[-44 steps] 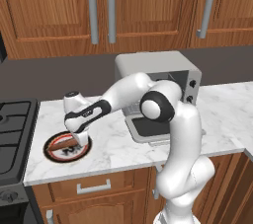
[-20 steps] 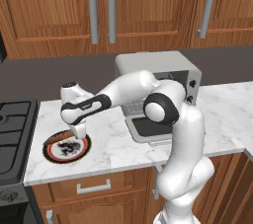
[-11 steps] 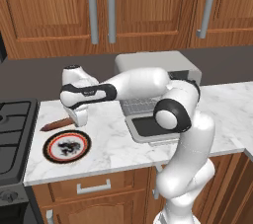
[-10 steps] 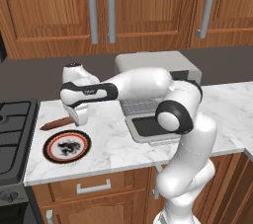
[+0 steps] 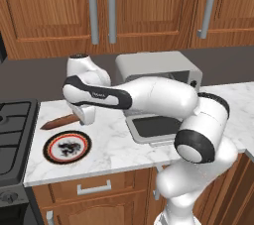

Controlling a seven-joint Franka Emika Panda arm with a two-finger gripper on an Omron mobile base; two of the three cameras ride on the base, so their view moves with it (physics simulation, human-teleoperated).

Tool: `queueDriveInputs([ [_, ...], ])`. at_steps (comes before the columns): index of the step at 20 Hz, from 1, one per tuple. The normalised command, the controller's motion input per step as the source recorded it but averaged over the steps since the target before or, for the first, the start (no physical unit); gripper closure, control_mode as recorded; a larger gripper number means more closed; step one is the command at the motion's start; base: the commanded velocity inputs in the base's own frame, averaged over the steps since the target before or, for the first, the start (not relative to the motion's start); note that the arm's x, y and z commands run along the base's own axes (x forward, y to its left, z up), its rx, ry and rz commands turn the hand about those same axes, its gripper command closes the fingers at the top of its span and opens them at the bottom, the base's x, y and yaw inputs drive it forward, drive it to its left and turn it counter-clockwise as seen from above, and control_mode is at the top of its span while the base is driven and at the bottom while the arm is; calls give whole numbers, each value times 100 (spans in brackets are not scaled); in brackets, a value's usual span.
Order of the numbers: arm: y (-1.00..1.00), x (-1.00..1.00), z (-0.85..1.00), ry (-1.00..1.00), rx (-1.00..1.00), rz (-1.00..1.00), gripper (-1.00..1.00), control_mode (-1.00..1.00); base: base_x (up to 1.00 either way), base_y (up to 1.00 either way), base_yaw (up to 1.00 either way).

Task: Pull the toaster oven rack outwards. Pick up the baguette from the plate and place it on the toaster oven rack. Close the toaster oven door fully and set the temperature to the lowest setting.

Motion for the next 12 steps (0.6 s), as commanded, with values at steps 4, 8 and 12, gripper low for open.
queueDriveInputs([
  [4,-66,-53,34,-13,0,5,100,-100,0,0,0],
  [8,-72,-41,35,-17,0,5,100,-100,0,0,0],
  [12,-84,-34,53,-16,0,5,100,-100,0,0,0],
])
